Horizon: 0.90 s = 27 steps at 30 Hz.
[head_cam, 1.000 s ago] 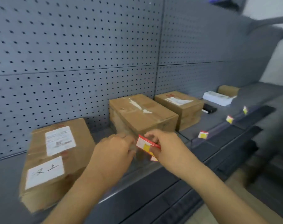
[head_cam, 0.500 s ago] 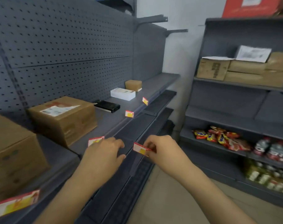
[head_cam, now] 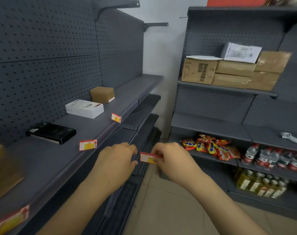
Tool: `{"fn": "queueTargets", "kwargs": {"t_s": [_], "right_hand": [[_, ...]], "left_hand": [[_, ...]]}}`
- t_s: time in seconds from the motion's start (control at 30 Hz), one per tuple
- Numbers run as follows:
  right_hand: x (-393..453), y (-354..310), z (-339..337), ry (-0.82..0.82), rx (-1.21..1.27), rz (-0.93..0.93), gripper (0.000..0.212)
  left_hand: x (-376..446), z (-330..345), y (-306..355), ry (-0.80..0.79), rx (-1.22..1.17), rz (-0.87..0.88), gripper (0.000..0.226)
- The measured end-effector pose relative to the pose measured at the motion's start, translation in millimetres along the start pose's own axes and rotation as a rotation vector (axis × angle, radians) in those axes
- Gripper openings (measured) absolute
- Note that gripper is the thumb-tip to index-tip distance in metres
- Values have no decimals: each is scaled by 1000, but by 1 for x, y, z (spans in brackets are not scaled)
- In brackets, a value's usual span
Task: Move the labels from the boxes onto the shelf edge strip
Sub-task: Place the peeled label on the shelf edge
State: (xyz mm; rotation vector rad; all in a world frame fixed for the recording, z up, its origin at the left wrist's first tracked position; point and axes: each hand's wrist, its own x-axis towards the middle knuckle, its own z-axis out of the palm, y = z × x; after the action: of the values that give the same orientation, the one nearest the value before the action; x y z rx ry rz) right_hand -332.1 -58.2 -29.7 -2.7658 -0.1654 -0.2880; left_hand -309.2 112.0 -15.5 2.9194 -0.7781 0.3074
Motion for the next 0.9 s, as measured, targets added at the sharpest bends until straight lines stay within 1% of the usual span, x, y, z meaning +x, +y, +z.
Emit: {"fn": "queueTargets", "kwargs": {"t_s": [0.23, 0.37, 0.57, 0.7, 0.9], "right_hand": [[80, 73, -3, 0, -51, 27, 17], [133, 122, -1, -31, -63, 11, 15], [227, 188, 0, -50, -46, -75, 17], [278, 221, 4, -119, 10, -114, 15], [358, 236, 31, -204, 66, -244, 17]], "left_hand": [[118, 29, 6, -11, -29, 38, 33], [184, 52, 10, -27, -36, 4, 31], [276, 77, 5, -31, 15, -159, 29], [315, 92, -4, -31, 13, -257, 30], [366, 113, -32, -64, 67, -378, 30]]}}
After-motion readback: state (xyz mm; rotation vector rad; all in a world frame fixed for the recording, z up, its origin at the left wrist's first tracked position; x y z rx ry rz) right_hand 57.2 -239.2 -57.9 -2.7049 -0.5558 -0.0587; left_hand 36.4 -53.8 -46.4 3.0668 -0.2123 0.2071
